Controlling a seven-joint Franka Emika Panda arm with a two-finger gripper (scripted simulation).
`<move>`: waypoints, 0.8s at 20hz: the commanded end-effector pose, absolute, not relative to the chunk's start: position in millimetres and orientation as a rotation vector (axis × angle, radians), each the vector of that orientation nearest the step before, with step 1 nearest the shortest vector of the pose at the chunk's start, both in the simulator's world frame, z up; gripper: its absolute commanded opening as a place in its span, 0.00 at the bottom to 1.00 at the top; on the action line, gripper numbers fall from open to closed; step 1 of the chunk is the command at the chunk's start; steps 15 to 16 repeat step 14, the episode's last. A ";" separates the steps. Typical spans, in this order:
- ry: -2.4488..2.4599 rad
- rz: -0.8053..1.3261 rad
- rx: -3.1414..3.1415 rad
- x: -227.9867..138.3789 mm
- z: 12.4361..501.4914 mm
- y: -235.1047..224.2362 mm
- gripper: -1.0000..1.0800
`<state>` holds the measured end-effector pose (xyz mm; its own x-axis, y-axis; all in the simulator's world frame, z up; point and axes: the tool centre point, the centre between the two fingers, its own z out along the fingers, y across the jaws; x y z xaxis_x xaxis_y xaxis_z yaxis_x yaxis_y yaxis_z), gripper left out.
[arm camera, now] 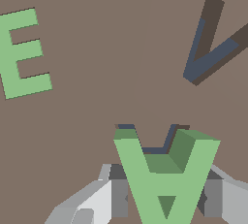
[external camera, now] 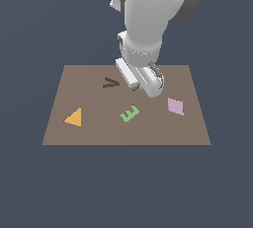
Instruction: Insert a designated object into the corresponding slot on a board.
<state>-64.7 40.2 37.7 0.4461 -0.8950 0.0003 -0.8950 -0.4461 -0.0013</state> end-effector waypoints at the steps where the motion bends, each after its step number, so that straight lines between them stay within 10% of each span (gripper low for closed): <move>1: 1.652 0.000 -2.671 -64.3 33.1 39.9 0.00; 4: 1.651 0.000 -2.672 -63.9 30.2 39.7 0.00; 5: 1.651 0.000 -2.672 -63.9 30.2 39.7 0.96; 16: 1.651 0.000 -2.672 -63.9 30.2 39.7 0.96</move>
